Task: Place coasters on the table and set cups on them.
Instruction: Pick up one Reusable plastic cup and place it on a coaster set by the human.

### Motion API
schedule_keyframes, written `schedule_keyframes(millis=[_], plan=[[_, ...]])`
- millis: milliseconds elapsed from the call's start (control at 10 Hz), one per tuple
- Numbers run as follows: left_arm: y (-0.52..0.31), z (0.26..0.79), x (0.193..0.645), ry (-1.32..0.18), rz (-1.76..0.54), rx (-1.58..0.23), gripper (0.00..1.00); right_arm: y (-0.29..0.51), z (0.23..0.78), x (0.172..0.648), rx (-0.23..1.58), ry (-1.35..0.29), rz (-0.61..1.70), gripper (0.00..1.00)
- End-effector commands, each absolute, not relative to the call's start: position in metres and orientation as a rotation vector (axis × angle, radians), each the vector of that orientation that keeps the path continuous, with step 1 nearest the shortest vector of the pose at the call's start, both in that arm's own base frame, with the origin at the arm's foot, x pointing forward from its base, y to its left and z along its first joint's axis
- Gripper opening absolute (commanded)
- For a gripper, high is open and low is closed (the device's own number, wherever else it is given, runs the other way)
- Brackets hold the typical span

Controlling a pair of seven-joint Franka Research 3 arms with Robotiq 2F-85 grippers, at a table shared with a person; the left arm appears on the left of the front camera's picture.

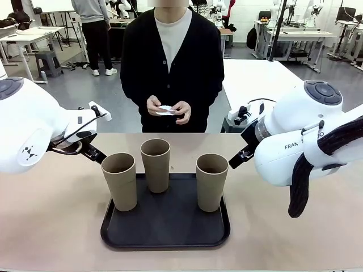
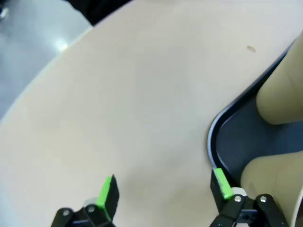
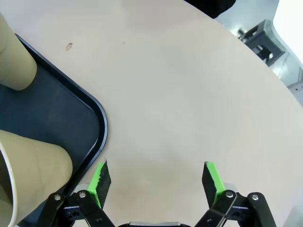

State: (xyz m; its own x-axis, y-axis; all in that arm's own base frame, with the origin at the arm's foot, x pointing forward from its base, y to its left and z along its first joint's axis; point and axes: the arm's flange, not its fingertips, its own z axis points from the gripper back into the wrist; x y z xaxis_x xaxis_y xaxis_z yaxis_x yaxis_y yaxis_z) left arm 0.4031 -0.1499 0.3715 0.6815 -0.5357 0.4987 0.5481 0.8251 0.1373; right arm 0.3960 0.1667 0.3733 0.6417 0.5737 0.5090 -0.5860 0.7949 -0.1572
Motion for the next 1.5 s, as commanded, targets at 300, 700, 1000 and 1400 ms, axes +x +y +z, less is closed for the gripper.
schedule_keyframes(millis=[300, 700, 1000, 1400], plan=[[-0.15, 0.372, 0.403, -0.552, -0.608, -0.024, 1.0, 0.167, 0.373, 0.396, 0.023, -0.572, 0.661, 1.0], [-0.15, 0.372, 0.403, -0.552, -0.608, -0.024, 1.0, 0.167, 0.373, 0.396, 0.023, -0.572, 0.661, 1.0], [-0.1, 0.437, 0.419, -0.623, -0.413, 0.28, 1.0, 0.126, 0.431, 0.395, 0.029, -0.505, 0.553, 1.0], [-0.095, 0.485, 0.296, -0.36, -0.518, 0.082, 1.0, 0.158, 0.473, 0.266, -0.11, -0.226, 0.654, 1.0]])
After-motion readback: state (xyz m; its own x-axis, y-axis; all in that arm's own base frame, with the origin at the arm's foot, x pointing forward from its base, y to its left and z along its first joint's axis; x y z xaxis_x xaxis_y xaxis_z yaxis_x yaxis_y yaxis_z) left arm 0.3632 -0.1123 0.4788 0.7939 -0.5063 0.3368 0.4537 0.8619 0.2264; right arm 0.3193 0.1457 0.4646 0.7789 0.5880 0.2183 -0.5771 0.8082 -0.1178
